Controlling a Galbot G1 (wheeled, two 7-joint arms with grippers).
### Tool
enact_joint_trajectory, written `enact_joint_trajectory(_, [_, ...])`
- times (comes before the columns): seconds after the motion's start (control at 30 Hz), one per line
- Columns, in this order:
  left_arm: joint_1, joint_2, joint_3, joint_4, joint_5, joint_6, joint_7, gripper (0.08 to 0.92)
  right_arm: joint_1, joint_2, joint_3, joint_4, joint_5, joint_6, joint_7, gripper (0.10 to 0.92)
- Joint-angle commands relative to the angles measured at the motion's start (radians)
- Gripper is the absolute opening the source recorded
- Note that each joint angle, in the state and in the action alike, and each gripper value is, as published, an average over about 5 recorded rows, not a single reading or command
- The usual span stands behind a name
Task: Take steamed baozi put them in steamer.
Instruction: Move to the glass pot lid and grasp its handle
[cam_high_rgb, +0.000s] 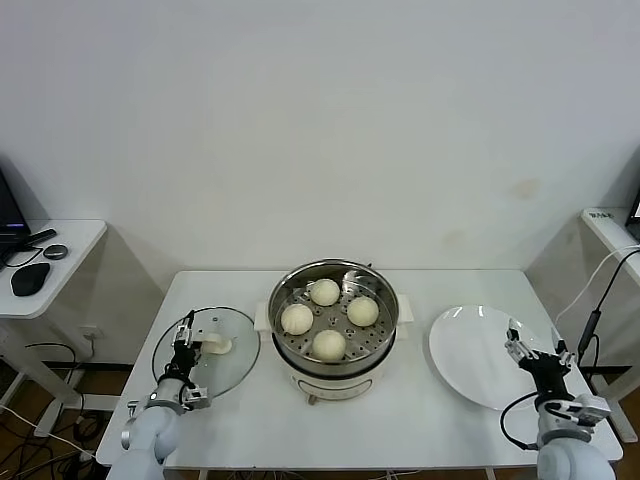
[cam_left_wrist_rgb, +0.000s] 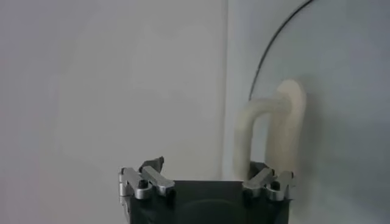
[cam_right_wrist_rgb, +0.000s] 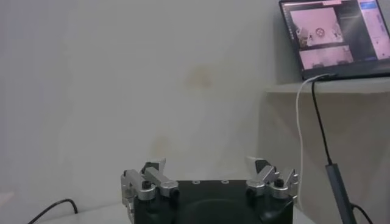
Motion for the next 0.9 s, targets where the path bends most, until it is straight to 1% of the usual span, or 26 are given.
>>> enact_joint_trajectory(0.03, [-0.029, 0.002, -0.005, 0.099, -0.034, -0.047, -0.069, 0.663, -0.004, 0.002, -0.002, -0.001, -0.005, 0.001, 0.0, 0.823])
enact_joint_trajectory(0.27, [-0.025, 0.004, -0.012, 0.098, -0.042, -0.049, -0.067, 0.455, 0.0, 0.001, -0.006, -0.003, -0.008, 0.0, 0.0, 0.823])
enact_joint_trajectory(0.4, [-0.01, -0.003, -0.028, 0.061, -0.057, -0.04, -0.032, 0.343, 0.005, 0.002, -0.009, -0.008, -0.008, 0.0, -0.001, 0.823])
enact_joint_trajectory(0.47, [0.008, -0.012, -0.037, 0.022, -0.087, -0.009, -0.016, 0.282, 0.009, 0.003, -0.006, -0.011, -0.007, -0.002, -0.002, 0.823])
enact_joint_trajectory(0.57, [0.04, -0.029, -0.044, -0.052, -0.138, 0.093, -0.012, 0.204, 0.017, 0.0, 0.001, -0.013, 0.001, -0.008, 0.0, 0.823])
enact_joint_trajectory(0.67, [0.067, -0.05, -0.052, -0.131, -0.152, 0.255, -0.027, 0.182, 0.022, -0.004, 0.001, -0.012, 0.006, -0.015, 0.001, 0.823])
enact_joint_trajectory(0.73, [0.092, -0.059, -0.056, -0.194, -0.157, 0.345, -0.013, 0.18, 0.023, -0.004, -0.004, -0.016, 0.005, -0.017, 0.0, 0.823])
enact_joint_trajectory(0.9, [0.17, -0.059, -0.038, -0.342, -0.133, 0.463, 0.016, 0.18, 0.036, 0.005, -0.017, -0.035, 0.004, -0.016, -0.001, 0.823])
